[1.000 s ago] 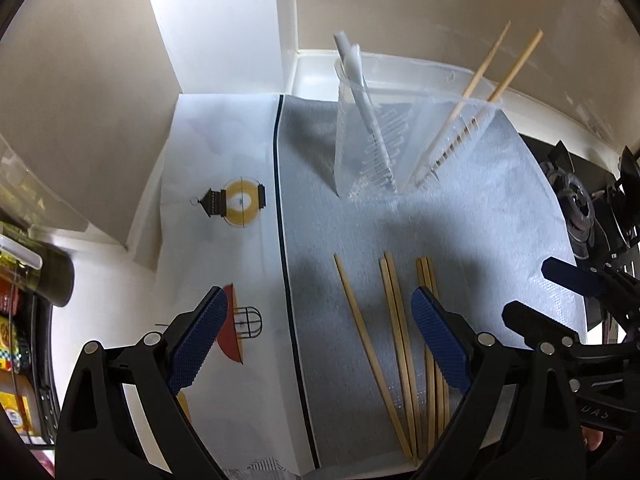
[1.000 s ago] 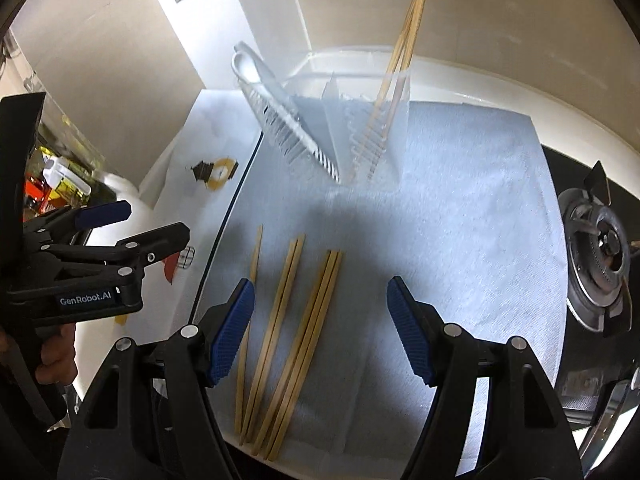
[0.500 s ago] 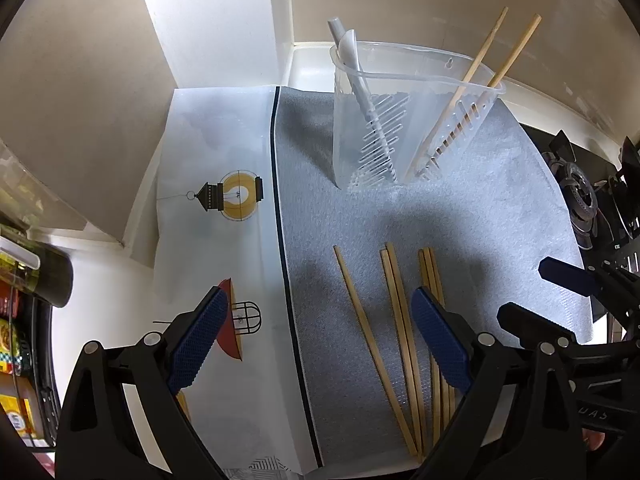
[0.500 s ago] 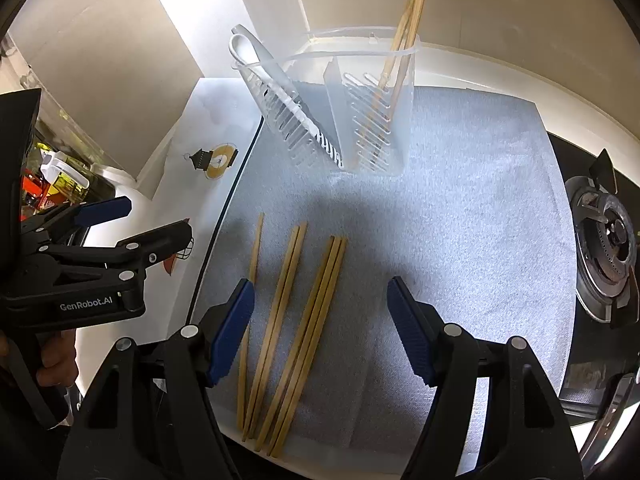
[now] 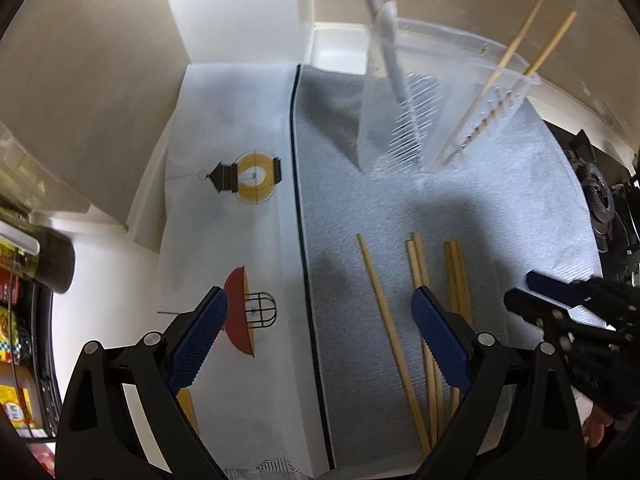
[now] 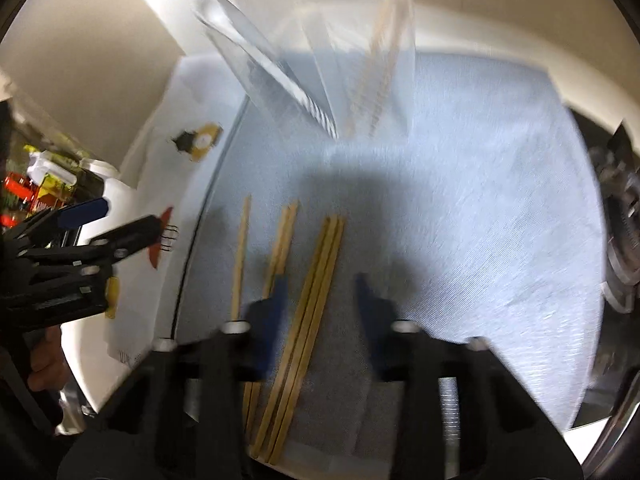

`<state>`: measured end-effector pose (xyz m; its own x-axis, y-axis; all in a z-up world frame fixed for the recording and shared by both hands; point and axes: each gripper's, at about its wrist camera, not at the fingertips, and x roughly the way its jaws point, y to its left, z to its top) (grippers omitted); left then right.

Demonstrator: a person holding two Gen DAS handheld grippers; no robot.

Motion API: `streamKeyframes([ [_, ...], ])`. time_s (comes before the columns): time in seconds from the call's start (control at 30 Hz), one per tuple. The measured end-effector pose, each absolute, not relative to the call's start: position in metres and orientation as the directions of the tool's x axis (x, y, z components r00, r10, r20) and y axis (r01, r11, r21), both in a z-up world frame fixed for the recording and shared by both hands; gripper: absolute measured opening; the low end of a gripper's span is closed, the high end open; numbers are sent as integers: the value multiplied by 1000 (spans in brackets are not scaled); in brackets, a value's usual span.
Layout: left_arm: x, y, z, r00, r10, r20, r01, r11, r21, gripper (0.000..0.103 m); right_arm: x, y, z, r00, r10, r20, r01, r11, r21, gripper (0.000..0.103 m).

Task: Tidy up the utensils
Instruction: 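Move both grippers back over the remaining chopsticks on the mat, then grasp a chopstick with the right gripper while the left gripper grasps another chopstick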

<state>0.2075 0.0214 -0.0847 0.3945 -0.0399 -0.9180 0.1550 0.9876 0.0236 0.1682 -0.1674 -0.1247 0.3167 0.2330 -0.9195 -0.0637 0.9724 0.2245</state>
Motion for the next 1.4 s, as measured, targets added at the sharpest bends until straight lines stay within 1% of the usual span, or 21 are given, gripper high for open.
streamKeyframes([
  [0.03, 209, 24, -87, 388, -37, -921, 146, 989, 22, 90, 173, -168, -134, 291, 243, -925, -49, 970, 239, 12],
  [0.07, 209, 25, -88, 385, -34, -922, 140, 990, 22, 90, 177, -170, -143, 266, 250, -931, -29, 967, 252, 11],
  [0.17, 211, 30, -92, 377, -25, -926, 125, 992, 24, 90, 185, -170, -159, 229, 265, -937, 0, 962, 272, 9],
  [0.27, 210, 33, -94, 371, -21, -928, 116, 993, 24, 90, 189, -163, -166, 216, 251, -944, -6, 967, 256, 9],
  [0.37, 210, 33, -95, 370, -16, -929, 114, 993, 28, 90, 189, -154, -168, 224, 201, -954, -35, 980, 198, 9],
  [0.43, 210, 33, -96, 371, -16, -929, 112, 993, 27, 90, 189, -148, -167, 236, 139, -962, -62, 990, 128, 9],
  [0.53, 210, 34, -96, 372, -16, -928, 110, 994, 26, 90, 189, -140, -168, 233, 111, -966, -69, 993, 97, 11],
  [0.57, 210, 34, -96, 372, -17, -928, 110, 994, 26, 90, 190, -137, -168, 235, 88, -968, -69, 995, 73, 9],
  [0.67, 210, 32, -97, 370, -17, -929, 115, 993, 28, 90, 194, -128, -169, 260, 46, -965, -88, 996, 23, 9],
  [0.73, 210, 30, -98, 369, -16, -929, 119, 993, 29, 90, 195, -128, -169, 272, 53, -961, -84, 996, 31, 8],
  [0.87, 212, 26, -101, 364, -34, -931, 131, 991, 15, 90, 196, -145, -168, 272, 111, -956, -16, 994, 111, 6],
  [1.0, 218, 13, -108, 344, -82, -935, 161, 987, -27, 90, 189, -169, -165, 279, 110, -954, 18, 993, 120, 6],
  [1.07, 227, 5, -116, 316, -107, -943, 175, 983, -53, 84, 184, -178, -167, 278, 96, -956, 41, 993, 112, 6],
  [1.13, 237, -2, -126, 273, -134, -953, 181, 980, -86, 69, 182, -186, -170, 276, 105, -955, 67, 989, 128, 6],
  [1.17, 243, -6, -132, 241, -148, -959, 188, 977, -103, 65, 181, -187, -170, 279, 109, -954, 74, 988, 134, 6],
  [1.23, 251, -12, -144, 183, -160, -970, 181, 975, -126, 53, 178, -188, -170, 283, 109, -953, 75, 988, 135, 6],
  [1.27, 255, -15, -150, 162, -155, -975, 179, 976, -126, 50, 178, -187, -171, 284, 109, -953, 75, 988, 135, 6],
  [1.33, 261, -20, -161, 115, -138, -984, 179, 977, -116, 41, 178, -187, -171, 285, 111, -952, 74, 988, 138, 6],
  [1.4, 265, -23, -172, 72, -106, -992, 170, 981, -93, 39, 181, -190, -172, 285, 118, -951, 75, 987, 145, 6],
])
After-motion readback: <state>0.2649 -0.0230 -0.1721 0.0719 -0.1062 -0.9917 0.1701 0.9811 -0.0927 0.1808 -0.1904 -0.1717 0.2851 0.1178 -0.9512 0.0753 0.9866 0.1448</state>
